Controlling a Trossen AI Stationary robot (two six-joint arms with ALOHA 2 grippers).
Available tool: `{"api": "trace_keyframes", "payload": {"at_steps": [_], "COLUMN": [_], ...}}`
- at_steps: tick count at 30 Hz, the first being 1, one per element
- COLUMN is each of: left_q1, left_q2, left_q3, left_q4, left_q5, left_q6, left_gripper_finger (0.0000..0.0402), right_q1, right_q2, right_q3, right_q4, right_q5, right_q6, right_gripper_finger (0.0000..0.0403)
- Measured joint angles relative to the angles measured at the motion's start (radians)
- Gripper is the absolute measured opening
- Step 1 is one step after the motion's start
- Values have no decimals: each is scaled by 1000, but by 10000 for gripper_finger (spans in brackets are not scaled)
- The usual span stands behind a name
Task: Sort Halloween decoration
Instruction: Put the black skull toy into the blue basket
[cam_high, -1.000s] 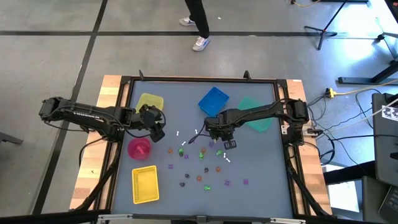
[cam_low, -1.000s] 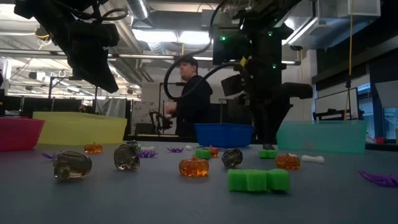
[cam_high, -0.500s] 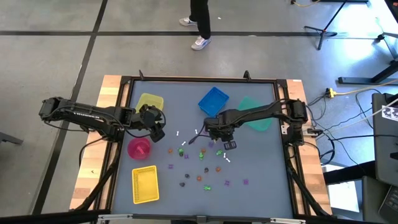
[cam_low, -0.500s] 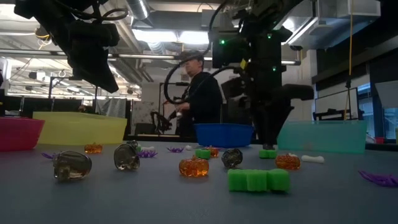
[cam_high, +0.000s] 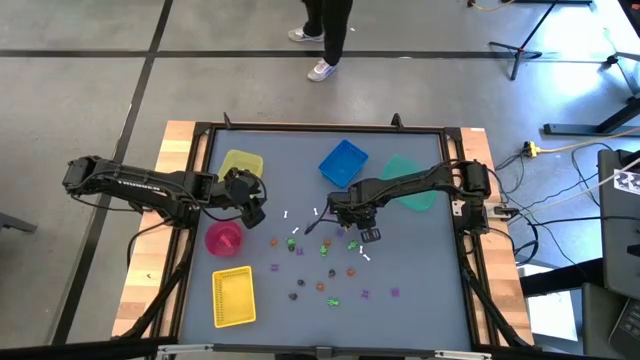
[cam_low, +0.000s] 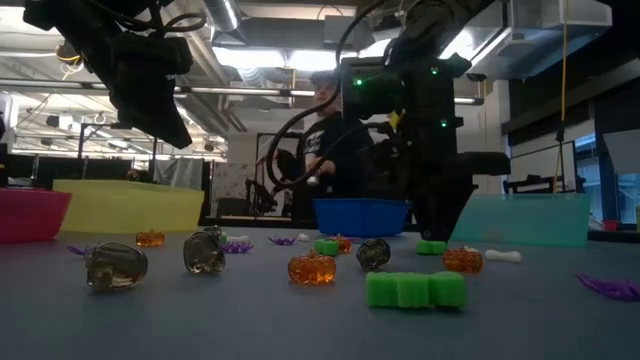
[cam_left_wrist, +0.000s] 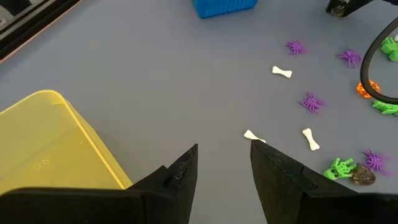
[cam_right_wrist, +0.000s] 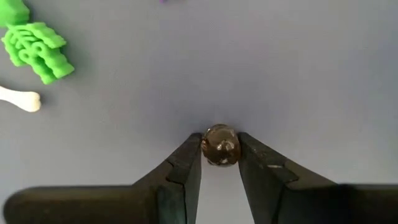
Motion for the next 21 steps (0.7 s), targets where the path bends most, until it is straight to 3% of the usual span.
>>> {"api": "trace_keyframes", "payload": {"at_steps": [11, 21], "left_q1": [0, 0], "left_q2": [0, 0], "left_q3": [0, 0], "left_q4": [0, -1], "left_q5": [0, 0], "left_q6": [0, 0], "left_gripper_finger": [132, 132], "right_q1": [0, 0], "right_q2": [0, 13], "right_q3": [-1, 78], "right_q4": [0, -96], "right_q5": [2, 9], "right_q6": [0, -7], "right_gripper_finger": [60, 77]}}
